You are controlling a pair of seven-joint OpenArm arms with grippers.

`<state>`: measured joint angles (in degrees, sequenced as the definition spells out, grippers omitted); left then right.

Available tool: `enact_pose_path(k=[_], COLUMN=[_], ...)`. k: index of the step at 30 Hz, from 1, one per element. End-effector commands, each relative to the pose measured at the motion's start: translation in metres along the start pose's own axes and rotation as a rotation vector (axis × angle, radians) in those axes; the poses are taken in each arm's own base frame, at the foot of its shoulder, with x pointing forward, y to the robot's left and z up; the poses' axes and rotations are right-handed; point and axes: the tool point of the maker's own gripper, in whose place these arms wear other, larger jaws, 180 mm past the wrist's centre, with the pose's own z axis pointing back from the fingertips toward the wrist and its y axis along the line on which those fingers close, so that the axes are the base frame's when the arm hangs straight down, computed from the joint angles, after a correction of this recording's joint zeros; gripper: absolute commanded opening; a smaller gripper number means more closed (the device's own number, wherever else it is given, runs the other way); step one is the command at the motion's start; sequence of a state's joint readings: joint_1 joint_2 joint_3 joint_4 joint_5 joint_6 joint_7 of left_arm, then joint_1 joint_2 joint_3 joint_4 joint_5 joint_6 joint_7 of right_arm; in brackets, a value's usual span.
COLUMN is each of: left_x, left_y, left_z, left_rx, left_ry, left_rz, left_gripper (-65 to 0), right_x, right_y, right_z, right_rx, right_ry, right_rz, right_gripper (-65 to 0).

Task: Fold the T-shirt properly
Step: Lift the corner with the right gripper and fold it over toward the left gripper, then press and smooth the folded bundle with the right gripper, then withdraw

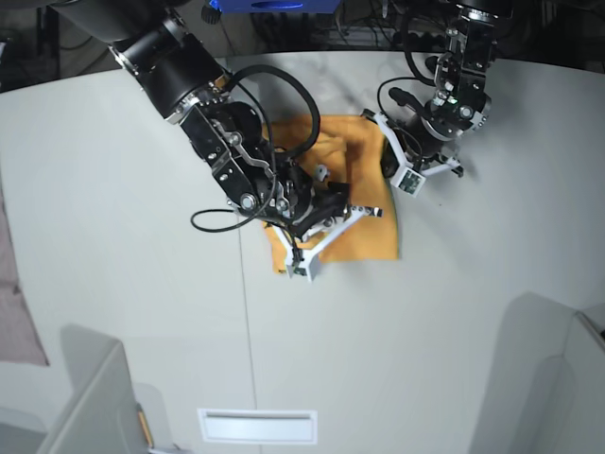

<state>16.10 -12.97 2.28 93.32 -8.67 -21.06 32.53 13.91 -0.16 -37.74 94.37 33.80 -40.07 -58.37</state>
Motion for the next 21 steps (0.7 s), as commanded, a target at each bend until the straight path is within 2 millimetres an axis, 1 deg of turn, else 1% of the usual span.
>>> enact_pose_path(k=[1,3,4,5,7,8,9,10,11,12,15,18,20,21], left_x=[-0.024,-0.021,-0.022,-0.022,-0.021,-0.024,-0.028,-0.031,-0.036,-0.039,-0.034,-0.034,-0.035,-0.036], left_y=[0.015,0.038,0.045,0.054,0.066,0.075,0.085,0.095,0.105,0.112,0.133,0.148,0.152,0.153], left_z=[0.008,0.018,0.023,0.029,0.039,0.045,0.051,0.057,0.064,0.069,0.083,0.092,0.096,0.096], left_rx=[0.043,0.102,0.124,0.143,0.161,0.179,0.2,0.22,0.239,0.249,0.302,0.347,0.361,0.364], left_ry=[0.094,0.073,0.069,0.064,0.055,0.062,0.087,0.106,0.13,0.144,0.133,0.124,0.122,0.123], left_rz=[-0.002,0.03,0.04,0.043,0.037,0.04,0.047,0.052,0.059,0.062,0.069,0.089,0.098,0.097], left_gripper=[-65.0,-65.0,-65.0,-65.0,-65.0,-65.0,-65.0,-65.0,-65.0,-65.0,-65.0,-65.0,-65.0,-65.0], right_x=[0.011,0.002,0.001,-0.001,-0.006,-0.007,-0.007,-0.007,-0.006,-0.005,-0.003,-0.004,-0.008,-0.009], right_y=[0.01,0.008,0.007,0.007,0.006,0.007,0.01,0.013,0.017,0.02,0.023,0.03,0.044,0.055], right_z=[0.005,0.0,0.0,-0.001,-0.001,0.0,0.002,0.005,0.009,0.011,0.013,0.009,0.008,0.009], right_rx=[0.025,0.02,0.018,0.018,0.019,0.025,0.034,0.045,0.058,0.068,0.077,0.083,0.105,0.12], right_ry=[-0.031,-0.006,-0.006,0.0,0.005,0.004,0.0,-0.006,-0.013,-0.02,-0.027,-0.019,-0.011,-0.013], right_rz=[0.009,-0.005,-0.005,-0.007,-0.01,-0.011,-0.01,-0.006,-0.002,0.0,0.002,-0.005,0.003,0.035], right_gripper=[-65.0,-65.0,-65.0,-58.5,-37.2,-28.5,-21.0,-17.6,-16.8,-17.7,-20.4,-20.4,-20.4,-20.4])
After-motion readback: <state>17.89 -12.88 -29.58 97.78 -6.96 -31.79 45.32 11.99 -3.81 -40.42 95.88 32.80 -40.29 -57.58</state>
